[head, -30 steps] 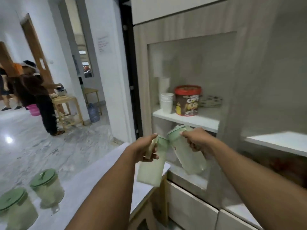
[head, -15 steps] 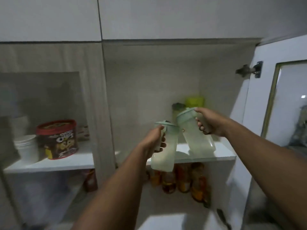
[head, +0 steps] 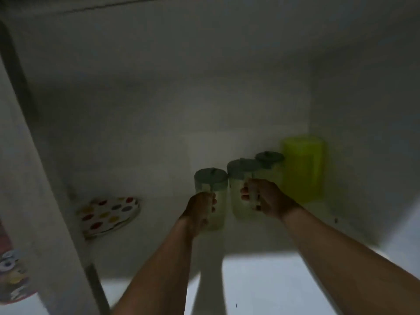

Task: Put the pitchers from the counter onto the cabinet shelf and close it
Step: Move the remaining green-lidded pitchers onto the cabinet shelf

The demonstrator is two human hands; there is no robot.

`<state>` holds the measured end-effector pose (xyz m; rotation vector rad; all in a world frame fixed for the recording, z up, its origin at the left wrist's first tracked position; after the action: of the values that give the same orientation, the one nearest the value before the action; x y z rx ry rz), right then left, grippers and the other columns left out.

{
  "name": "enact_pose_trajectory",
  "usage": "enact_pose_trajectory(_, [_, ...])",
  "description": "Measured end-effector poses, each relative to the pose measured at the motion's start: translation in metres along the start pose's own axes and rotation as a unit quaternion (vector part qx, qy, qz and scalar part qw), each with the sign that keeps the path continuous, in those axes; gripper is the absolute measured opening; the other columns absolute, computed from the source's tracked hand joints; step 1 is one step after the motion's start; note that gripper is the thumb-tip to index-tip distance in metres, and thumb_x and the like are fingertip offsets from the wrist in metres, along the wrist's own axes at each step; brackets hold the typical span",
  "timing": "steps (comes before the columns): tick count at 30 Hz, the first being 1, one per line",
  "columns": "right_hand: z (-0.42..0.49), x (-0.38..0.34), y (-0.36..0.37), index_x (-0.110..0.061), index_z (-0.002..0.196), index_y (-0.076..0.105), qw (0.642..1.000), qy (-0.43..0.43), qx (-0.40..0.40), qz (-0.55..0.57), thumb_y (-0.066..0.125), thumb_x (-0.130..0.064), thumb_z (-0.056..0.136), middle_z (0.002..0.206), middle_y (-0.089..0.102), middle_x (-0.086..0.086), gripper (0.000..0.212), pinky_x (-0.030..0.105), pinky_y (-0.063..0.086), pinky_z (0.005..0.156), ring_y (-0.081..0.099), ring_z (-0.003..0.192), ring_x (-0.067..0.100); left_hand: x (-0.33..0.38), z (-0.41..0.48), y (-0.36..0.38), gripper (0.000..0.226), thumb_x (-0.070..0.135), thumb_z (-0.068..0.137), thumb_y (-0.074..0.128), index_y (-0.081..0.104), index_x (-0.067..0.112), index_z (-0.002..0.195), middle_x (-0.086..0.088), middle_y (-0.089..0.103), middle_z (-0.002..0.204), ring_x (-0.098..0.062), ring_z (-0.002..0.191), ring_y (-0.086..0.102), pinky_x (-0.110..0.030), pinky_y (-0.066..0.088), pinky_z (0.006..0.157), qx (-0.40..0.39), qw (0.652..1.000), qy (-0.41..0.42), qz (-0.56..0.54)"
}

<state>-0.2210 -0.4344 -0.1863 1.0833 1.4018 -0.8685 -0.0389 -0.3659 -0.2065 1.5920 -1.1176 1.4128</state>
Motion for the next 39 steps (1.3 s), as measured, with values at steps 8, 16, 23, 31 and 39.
enact_pose_trajectory(8, [0.087, 0.000, -0.008, -0.011, 0.119, 0.062, 0.998, 0.030, 0.037, -0.041, 0.047, -0.029, 0.102, 0.125, 0.066, 0.007, 0.030, 0.043, 0.042, 0.100, 0.059, 0.119, 0.026, 0.019, 0.081, 0.012, 0.021, 0.013, 0.094, 0.051, 0.066, 0.011, 0.109, -0.009, 0.064, 0.104, -0.029, 0.101, 0.056, -0.043, 0.046, 0.098, -0.005, 0.998, -0.052, -0.029])
enact_pose_trajectory(16, [0.120, -0.003, -0.004, -0.010, 0.124, 0.060, 0.994, 0.042, 0.054, -0.085, 0.046, -0.042, 0.100, 0.124, 0.066, 0.013, 0.043, 0.038, 0.044, 0.089, 0.059, 0.102, 0.026, 0.025, 0.127, 0.022, 0.032, 0.028, 0.099, 0.051, 0.060, 0.011, 0.124, -0.010, 0.063, 0.119, -0.031, 0.112, 0.057, -0.043, 0.049, 0.097, 0.027, 0.998, -0.050, 0.017])
enact_pose_trajectory(23, [0.098, -0.008, -0.005, -0.010, 0.156, 0.024, 0.970, -0.012, 0.106, -0.220, 0.045, -0.049, 0.098, 0.155, 0.038, 0.015, 0.074, 0.044, 0.041, 0.109, 0.047, 0.133, 0.035, 0.025, 0.095, 0.013, 0.062, 0.054, 0.093, 0.049, 0.046, 0.009, 0.137, -0.015, 0.057, 0.132, -0.033, 0.115, 0.058, -0.038, 0.053, 0.089, 0.094, 0.978, -0.007, 0.186])
enact_pose_trajectory(31, [0.002, -0.022, 0.028, 0.001, 0.099, 0.066, 0.945, -0.104, 0.129, -0.281, 0.051, -0.027, 0.095, 0.117, 0.066, 0.028, 0.032, 0.045, 0.052, 0.084, 0.064, 0.104, 0.041, 0.031, -0.036, -0.037, 0.041, 0.046, 0.096, 0.054, 0.057, 0.011, 0.117, -0.010, 0.063, 0.117, -0.030, 0.106, 0.064, -0.042, 0.054, 0.091, 0.035, 0.970, 0.026, 0.239])
enact_pose_trajectory(39, [-0.182, 0.010, 0.170, -0.013, 0.078, 0.060, 0.965, -0.194, 0.009, -0.178, 0.058, -0.024, 0.093, 0.069, 0.062, 0.011, 0.018, 0.020, 0.035, 0.041, 0.052, 0.045, 0.016, 0.002, -0.239, -0.143, 0.020, 0.033, 0.097, 0.056, 0.062, 0.017, 0.106, -0.001, 0.064, 0.088, -0.024, 0.084, 0.067, -0.035, 0.051, 0.078, -0.043, 0.977, -0.036, 0.204])
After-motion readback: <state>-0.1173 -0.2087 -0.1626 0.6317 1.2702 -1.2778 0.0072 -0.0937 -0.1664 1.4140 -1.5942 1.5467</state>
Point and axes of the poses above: each hand's wrist, its own z-axis towards the middle knuckle, its own y-axis out of the palm, x = y × z, the point moved 1 cm from there along z, towards the middle knuckle
